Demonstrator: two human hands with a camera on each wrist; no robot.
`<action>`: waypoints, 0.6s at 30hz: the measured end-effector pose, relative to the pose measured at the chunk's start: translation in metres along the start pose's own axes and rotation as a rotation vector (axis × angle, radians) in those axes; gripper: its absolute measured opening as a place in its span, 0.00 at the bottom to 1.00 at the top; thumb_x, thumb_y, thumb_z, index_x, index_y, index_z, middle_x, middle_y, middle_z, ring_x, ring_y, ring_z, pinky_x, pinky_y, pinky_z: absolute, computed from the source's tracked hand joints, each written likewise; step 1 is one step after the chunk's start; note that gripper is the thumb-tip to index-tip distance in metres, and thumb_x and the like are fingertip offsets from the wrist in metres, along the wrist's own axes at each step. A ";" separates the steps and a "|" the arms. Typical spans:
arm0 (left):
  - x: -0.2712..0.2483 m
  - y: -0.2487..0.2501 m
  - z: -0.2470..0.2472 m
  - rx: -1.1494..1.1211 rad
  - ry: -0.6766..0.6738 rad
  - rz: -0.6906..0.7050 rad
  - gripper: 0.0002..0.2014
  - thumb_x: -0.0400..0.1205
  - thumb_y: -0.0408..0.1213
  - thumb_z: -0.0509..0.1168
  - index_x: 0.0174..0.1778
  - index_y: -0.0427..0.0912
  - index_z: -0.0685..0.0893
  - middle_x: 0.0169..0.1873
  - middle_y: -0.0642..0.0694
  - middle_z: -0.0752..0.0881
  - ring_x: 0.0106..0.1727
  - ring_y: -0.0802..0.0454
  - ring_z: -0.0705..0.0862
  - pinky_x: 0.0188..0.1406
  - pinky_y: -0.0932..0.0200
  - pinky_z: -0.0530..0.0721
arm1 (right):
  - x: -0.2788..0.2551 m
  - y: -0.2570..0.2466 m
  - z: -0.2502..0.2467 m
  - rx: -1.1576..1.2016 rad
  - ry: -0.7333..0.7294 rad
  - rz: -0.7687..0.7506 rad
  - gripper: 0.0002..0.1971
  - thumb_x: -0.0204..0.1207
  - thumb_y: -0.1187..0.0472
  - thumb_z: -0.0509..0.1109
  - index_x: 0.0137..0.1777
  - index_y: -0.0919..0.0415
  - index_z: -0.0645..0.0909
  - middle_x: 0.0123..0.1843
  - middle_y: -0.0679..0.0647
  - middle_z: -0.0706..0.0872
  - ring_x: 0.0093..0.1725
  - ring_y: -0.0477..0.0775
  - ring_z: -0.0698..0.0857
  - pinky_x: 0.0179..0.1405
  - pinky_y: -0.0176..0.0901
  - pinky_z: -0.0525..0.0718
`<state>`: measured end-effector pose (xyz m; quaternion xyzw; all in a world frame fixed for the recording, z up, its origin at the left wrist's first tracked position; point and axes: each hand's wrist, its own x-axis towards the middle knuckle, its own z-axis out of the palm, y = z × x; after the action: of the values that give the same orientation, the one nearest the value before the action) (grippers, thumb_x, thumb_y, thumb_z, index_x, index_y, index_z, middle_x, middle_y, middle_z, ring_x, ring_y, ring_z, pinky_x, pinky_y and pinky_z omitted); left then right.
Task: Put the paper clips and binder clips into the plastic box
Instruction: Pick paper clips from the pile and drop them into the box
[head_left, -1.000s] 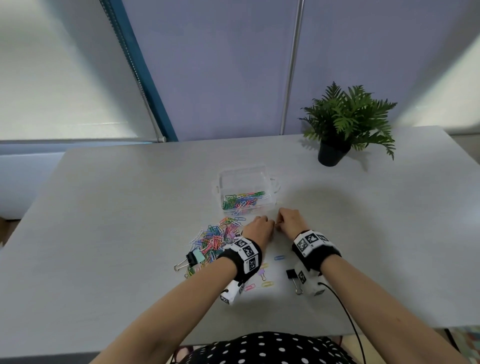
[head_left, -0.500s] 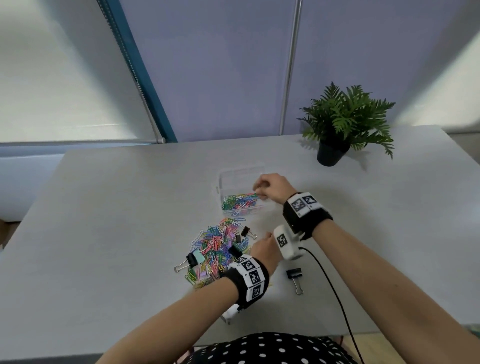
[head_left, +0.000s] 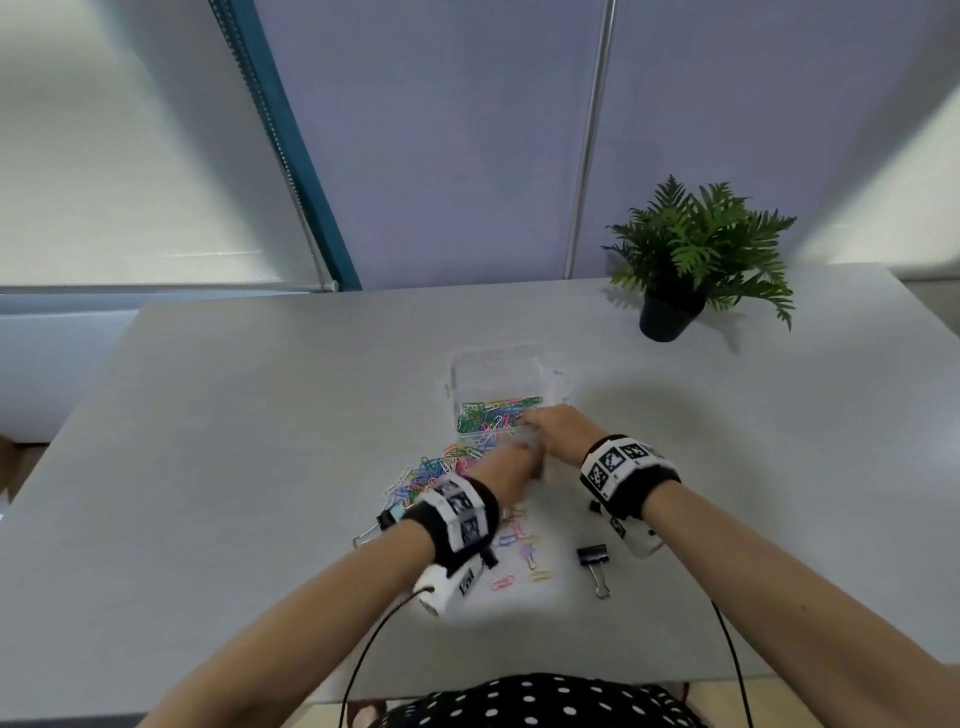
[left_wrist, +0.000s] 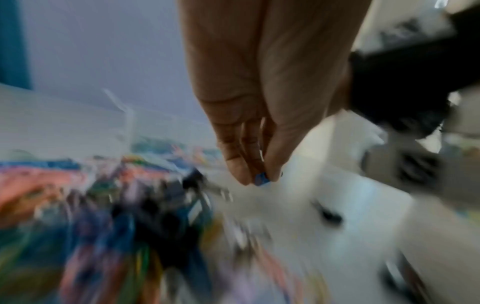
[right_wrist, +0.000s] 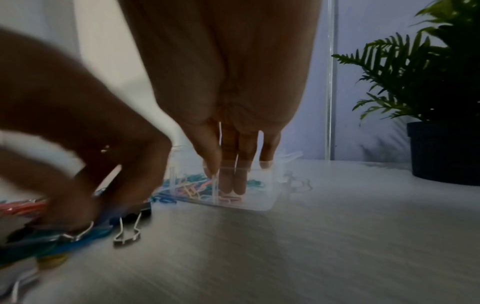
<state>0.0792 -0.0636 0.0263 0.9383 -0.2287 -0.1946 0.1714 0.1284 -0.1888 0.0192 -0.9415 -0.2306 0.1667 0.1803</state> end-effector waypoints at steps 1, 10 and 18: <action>0.006 -0.010 -0.016 -0.061 0.087 -0.004 0.09 0.80 0.27 0.60 0.54 0.33 0.79 0.53 0.35 0.85 0.55 0.40 0.83 0.55 0.52 0.77 | -0.003 0.001 -0.001 0.011 0.002 -0.001 0.16 0.71 0.75 0.59 0.55 0.66 0.81 0.54 0.66 0.87 0.55 0.64 0.84 0.56 0.52 0.78; 0.045 -0.059 -0.043 -0.129 0.252 -0.164 0.15 0.76 0.19 0.59 0.50 0.35 0.88 0.48 0.37 0.89 0.51 0.43 0.87 0.60 0.54 0.82 | -0.017 -0.014 0.000 0.116 0.220 -0.031 0.15 0.73 0.78 0.57 0.56 0.71 0.80 0.57 0.67 0.82 0.58 0.64 0.79 0.59 0.49 0.74; -0.024 -0.079 -0.041 -0.369 0.525 -0.218 0.13 0.82 0.25 0.58 0.57 0.37 0.84 0.54 0.40 0.88 0.54 0.50 0.85 0.61 0.65 0.78 | -0.017 -0.041 0.027 0.056 -0.019 -0.274 0.16 0.77 0.67 0.64 0.65 0.62 0.76 0.68 0.59 0.78 0.68 0.57 0.75 0.71 0.51 0.73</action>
<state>0.1061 0.0240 0.0362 0.9285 -0.0361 -0.0015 0.3695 0.0881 -0.1560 0.0161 -0.8942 -0.3538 0.1557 0.2256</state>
